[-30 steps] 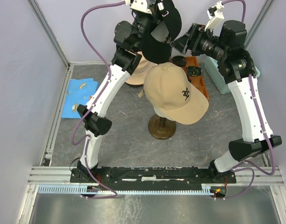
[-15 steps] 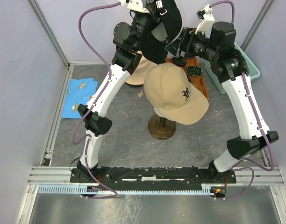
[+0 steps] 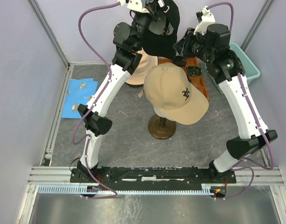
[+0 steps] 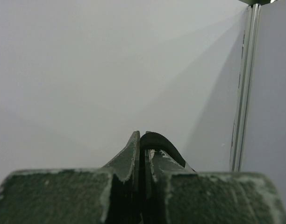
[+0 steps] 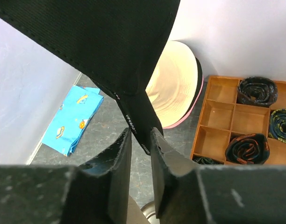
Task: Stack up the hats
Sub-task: Adjust the hat.
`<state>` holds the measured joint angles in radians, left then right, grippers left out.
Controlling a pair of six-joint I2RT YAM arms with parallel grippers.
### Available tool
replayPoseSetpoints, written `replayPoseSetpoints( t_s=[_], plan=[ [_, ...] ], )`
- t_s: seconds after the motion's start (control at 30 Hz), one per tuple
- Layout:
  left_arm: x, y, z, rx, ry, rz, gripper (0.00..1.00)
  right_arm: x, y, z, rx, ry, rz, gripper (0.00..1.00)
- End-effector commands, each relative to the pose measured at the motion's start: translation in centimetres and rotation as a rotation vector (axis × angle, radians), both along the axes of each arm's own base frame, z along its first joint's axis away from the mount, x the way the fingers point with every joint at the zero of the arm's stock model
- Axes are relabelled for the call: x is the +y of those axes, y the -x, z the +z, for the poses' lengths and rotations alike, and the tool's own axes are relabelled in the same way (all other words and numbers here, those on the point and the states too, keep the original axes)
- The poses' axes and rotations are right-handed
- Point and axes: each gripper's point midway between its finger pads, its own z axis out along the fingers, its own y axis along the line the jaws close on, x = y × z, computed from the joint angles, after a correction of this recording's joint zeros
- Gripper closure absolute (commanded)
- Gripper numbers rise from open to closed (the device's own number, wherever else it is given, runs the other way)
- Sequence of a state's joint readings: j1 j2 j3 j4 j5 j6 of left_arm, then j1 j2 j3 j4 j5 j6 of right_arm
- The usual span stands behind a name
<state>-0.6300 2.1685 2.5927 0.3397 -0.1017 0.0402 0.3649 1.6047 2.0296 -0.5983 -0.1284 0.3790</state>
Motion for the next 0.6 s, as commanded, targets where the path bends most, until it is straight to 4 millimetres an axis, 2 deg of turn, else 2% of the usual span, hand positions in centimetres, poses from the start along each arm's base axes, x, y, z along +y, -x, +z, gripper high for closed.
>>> replayPoseSetpoints(
  t_s=[0.0, 0.43, 0.57],
  plan=[
    [1.9, 3.3, 4.4, -0.103, 0.102, -0.037, 0.97, -0.6, -1.0, 1.2, -0.053, -0.001, -0.047, 0.72],
    [1.7, 3.7, 4.7, -0.109, 0.112, -0.057, 0.97, 0.8, -3.8, -0.7, -0.048, -0.026, -0.041, 0.66],
    [1.7, 3.9, 4.9, -0.114, 0.115, -0.061, 0.97, 1.6, -4.5, -0.6, -0.053, -0.049, -0.02, 0.64]
  ],
)
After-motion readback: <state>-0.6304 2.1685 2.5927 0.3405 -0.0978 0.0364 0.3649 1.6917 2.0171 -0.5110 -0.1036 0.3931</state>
